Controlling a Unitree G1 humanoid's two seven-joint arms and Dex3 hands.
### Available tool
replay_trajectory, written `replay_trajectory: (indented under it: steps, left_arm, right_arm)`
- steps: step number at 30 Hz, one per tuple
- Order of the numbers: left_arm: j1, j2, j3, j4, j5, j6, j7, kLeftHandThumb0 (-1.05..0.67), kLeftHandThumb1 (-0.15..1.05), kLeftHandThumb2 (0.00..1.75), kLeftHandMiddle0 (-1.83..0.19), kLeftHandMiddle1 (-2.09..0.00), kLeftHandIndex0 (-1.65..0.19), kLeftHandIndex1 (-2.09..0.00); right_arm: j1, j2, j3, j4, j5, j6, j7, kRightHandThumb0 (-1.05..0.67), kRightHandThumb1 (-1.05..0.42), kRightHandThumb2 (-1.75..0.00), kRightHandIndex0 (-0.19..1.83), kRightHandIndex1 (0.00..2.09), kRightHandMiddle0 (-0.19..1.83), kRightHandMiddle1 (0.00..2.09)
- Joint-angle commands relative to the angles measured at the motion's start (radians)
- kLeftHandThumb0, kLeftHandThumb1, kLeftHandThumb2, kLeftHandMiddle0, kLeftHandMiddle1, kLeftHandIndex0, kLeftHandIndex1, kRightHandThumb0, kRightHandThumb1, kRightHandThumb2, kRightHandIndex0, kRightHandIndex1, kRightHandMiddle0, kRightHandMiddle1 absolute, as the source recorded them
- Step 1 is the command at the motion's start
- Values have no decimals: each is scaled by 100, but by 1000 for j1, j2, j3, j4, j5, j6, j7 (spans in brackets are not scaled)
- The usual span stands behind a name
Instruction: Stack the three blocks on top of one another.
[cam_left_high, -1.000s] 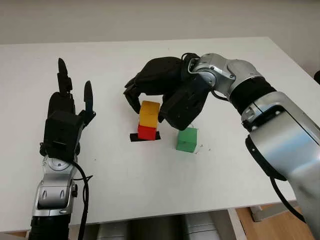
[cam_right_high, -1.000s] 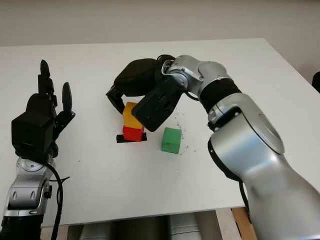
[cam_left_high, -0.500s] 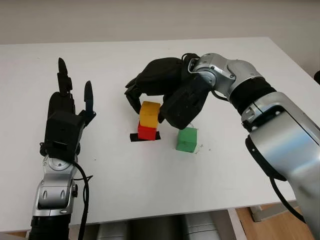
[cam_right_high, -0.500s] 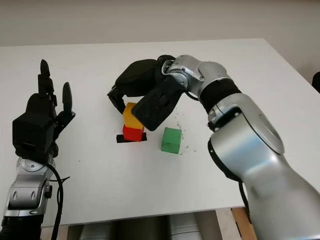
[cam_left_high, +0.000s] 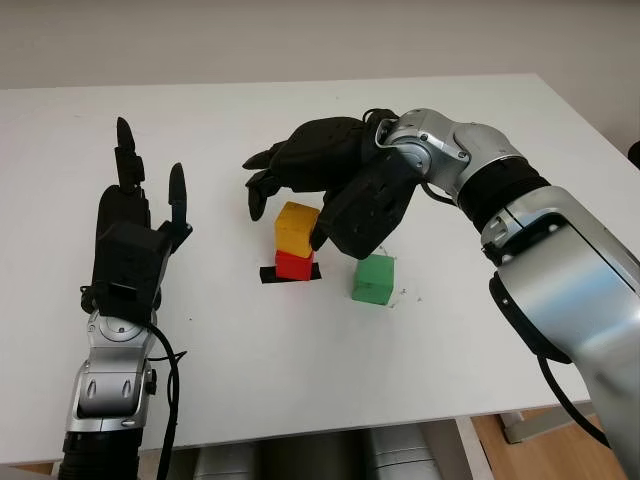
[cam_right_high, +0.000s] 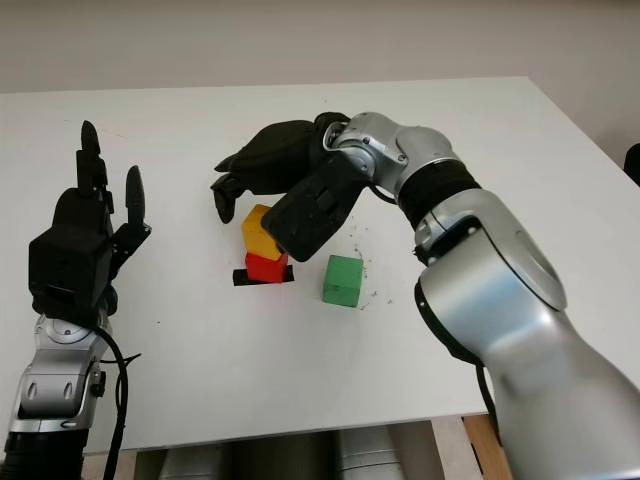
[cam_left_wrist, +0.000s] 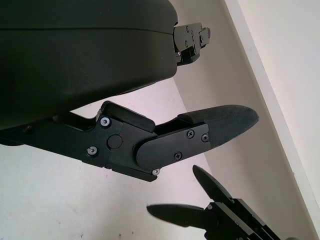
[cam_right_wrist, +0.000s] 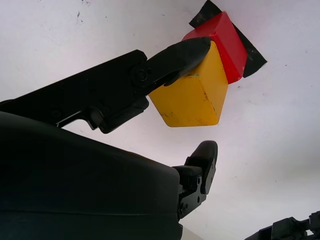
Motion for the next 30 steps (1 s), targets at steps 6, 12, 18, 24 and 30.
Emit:
replay_trajectory:
  steps: [6,12,18,24,30]
  left_arm:
    - [-17,-5,0,1,-9,-10,3,-82,105,72,17,-5,17,-5]
    - [-12,1,-2,-6,-8,-9,-3,-81,105,73,17,-5,18,-5]
    - [-6,-1,12,-16,-39,-10,-13,-81,105,72,19,-3,19,-2]
    - [3,2,21,-25,-51,-11,-15,-81,105,72,19,-4,18,-3]
    - [4,13,27,-7,-55,-28,-28,-80,105,73,19,-4,19,-3]
  right_arm:
    - [-24,-14,-14,0,9,-6,-14,-75,-83,-5,-10,3,0,22]
    - [-46,-65,-81,-8,89,-22,66,-79,-83,-5,-17,2,-5,15]
    - [-39,-206,-223,-85,230,-49,99,-78,-87,-7,-5,9,15,23]
    - [44,-327,-310,-148,319,-54,150,-70,-87,-6,2,10,23,27]
    - [181,-407,-383,-208,407,-64,187,-66,-88,-6,5,9,25,24]
